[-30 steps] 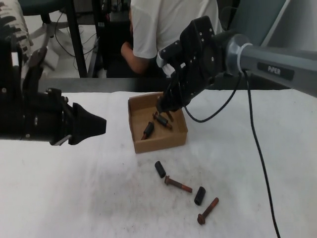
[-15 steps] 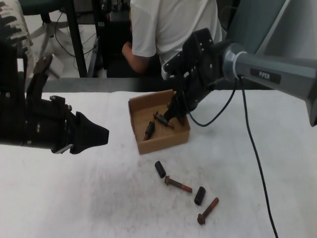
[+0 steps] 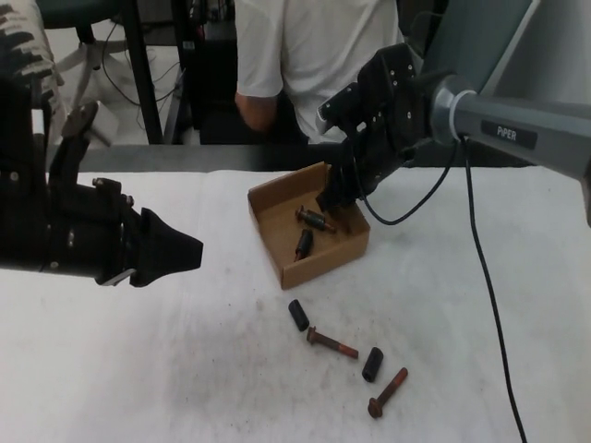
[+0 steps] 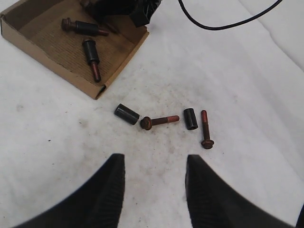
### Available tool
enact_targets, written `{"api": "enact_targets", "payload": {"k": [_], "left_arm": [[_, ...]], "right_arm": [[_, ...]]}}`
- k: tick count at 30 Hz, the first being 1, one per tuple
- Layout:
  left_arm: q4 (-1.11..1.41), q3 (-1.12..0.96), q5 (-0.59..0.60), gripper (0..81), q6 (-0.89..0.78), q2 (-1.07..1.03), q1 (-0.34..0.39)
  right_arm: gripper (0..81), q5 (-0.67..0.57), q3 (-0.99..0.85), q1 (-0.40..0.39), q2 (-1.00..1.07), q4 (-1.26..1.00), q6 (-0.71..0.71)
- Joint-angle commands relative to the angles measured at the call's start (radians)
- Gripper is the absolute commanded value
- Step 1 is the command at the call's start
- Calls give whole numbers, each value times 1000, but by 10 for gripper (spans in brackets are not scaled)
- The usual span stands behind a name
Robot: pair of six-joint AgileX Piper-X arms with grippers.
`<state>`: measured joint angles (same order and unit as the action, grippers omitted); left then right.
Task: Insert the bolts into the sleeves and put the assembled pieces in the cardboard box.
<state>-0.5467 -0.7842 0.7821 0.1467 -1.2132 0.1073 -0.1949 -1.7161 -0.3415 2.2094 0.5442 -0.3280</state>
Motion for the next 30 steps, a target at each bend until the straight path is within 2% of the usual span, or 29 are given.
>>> {"api": "enact_targets", "payload": {"k": [1,10,15,24,27,30], "left_arm": [[12,-4,-1,389,8,18,4],[12,-4,-1,389,8,18,4],[12,-4,-1,389,8,18,4],[12,-4,-9,389,-15,18,4],[16,-7,-115,389,-27,18,9],[45,-7,-152,389,-14,15,29]], "right_arm": [[409,-21,-15,-8,-15,-25,65],[405,-12,-25,-8,-39,-22,74],[405,-12,-99,-4,-85,95,84],[405,78,-115,72,-170,249,92],[405,-5,-115,109,-182,392,104],[405,-219,-115,134,-198,498,98]]}}
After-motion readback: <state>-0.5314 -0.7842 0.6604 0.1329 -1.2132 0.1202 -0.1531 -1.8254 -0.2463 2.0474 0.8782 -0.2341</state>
